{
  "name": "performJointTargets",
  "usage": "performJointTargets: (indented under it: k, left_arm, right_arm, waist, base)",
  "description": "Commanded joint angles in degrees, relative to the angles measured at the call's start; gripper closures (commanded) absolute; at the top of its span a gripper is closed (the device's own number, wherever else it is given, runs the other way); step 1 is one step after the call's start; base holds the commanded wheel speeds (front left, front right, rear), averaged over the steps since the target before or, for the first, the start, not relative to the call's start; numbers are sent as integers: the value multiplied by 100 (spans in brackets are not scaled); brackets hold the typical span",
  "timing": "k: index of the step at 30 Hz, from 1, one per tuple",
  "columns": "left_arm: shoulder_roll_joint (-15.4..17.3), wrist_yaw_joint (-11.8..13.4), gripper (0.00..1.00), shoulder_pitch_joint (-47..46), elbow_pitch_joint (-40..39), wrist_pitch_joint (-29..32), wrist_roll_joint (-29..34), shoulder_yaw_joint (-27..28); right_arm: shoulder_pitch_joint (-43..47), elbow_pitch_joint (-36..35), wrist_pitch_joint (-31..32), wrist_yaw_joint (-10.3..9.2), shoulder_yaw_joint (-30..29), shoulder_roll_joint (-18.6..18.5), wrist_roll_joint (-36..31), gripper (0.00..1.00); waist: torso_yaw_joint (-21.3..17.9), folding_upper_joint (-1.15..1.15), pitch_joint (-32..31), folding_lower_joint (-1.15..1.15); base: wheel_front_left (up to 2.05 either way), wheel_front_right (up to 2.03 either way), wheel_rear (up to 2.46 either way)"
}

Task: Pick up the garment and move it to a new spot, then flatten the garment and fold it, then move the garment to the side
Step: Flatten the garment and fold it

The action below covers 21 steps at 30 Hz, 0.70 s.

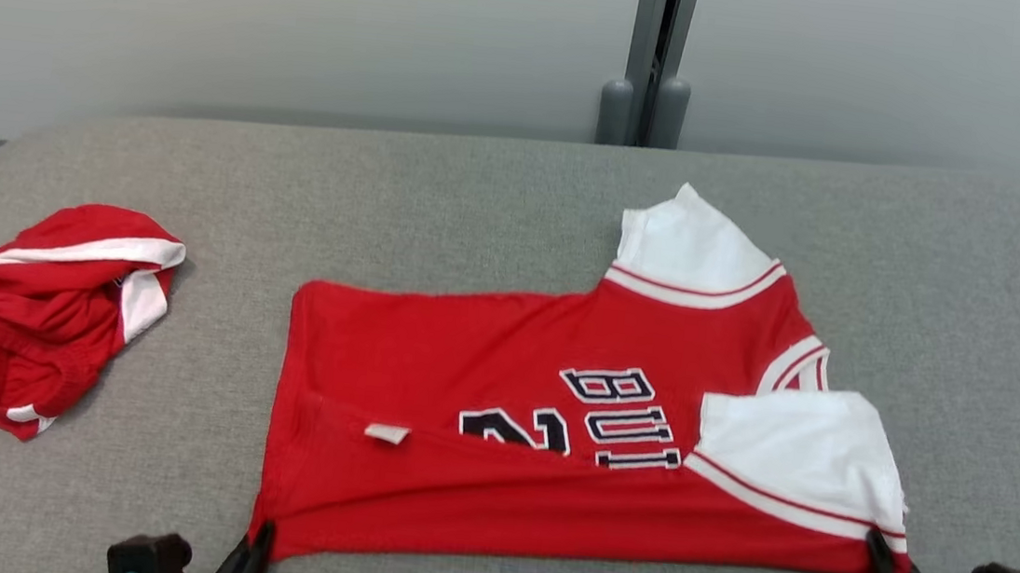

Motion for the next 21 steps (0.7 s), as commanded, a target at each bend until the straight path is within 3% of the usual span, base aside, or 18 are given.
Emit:
performJointTargets:
  k: [1, 10, 11, 12, 13, 21]
  left_arm:
    - [116, 20, 100, 205, 28, 12, 24, 109]
    - [79, 82, 100, 904, -173, 8, 194, 353]
    - [66, 101, 46, 905, -229, 8, 216, 368]
    - [48, 99, 0, 870, -310, 8, 251, 372]
    - [28, 88, 0, 824, -386, 8, 274, 372]
    - [-34, 100, 0, 44, -1042, 8, 444, 498]
  right_arm:
    - [161, -4, 2, -11, -29, -114, 76, 100]
    - [793, -123, 1, -20, 157, -303, 421, 100]
    - [776, -138, 1, -20, 166, -321, 454, 85]
    - [718, -160, 1, -20, 160, -326, 478, 53]
    - [652, -184, 1, -19, 162, -322, 499, 0]
    - [-331, -607, 14, -5, 361, -376, 260, 0]
  waist:
    - [87, 0, -302, 0]
    - [139, 0, -460, 0]
    - [137, 0, -409, 0]
    - [134, 0, -350, 0]
    - [135, 0, -299, 0]
    - [110, 0, 239, 0]
  base:
    - [0, 0, 0]
    - [0, 0, 0]
    - [0, 0, 0]
    - [0, 0, 0]
    - [0, 0, 0]
    - [0, 0, 0]
